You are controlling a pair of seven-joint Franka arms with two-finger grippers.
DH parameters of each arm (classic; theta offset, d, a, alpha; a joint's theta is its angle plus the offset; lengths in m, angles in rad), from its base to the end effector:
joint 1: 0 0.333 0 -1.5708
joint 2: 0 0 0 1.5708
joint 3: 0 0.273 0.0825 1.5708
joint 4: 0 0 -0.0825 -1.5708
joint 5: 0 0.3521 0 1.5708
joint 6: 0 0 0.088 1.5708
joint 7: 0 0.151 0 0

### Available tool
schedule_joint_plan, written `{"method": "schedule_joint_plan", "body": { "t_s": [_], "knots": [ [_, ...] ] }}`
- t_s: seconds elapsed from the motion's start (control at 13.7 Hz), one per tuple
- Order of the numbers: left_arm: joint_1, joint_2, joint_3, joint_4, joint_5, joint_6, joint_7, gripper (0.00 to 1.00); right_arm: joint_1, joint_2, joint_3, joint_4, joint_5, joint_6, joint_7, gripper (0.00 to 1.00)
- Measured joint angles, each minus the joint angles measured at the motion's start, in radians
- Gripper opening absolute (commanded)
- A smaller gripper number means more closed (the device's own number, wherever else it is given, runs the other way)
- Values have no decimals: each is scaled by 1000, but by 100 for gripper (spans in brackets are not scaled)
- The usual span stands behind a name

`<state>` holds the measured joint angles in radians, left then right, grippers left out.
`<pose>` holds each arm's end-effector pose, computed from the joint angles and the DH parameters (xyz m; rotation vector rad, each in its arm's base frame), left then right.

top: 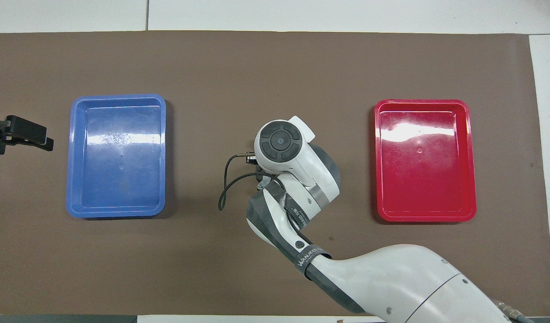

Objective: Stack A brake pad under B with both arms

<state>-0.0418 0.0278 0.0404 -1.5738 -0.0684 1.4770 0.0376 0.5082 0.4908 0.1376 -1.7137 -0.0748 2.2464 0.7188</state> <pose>0.5131 -0.0118 0.5148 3.0656 -0.0630 -0.1893 0.5077 0.3709 0.2482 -3.1068 0.0701 -0.0523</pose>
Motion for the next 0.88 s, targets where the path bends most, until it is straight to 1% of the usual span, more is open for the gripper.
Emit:
{"method": "schedule_joint_plan", "body": {
  "t_s": [0.29, 0.88],
  "knots": [
    [0, 2, 0, -2, 24, -2, 11, 100, 0, 1, 0, -27, -10, 25, -23, 0],
    [0, 2, -1, -2, 39, -2, 17, 100, 15, 0, 2, -30, -10, 55, -52, 0]
  ]
}}
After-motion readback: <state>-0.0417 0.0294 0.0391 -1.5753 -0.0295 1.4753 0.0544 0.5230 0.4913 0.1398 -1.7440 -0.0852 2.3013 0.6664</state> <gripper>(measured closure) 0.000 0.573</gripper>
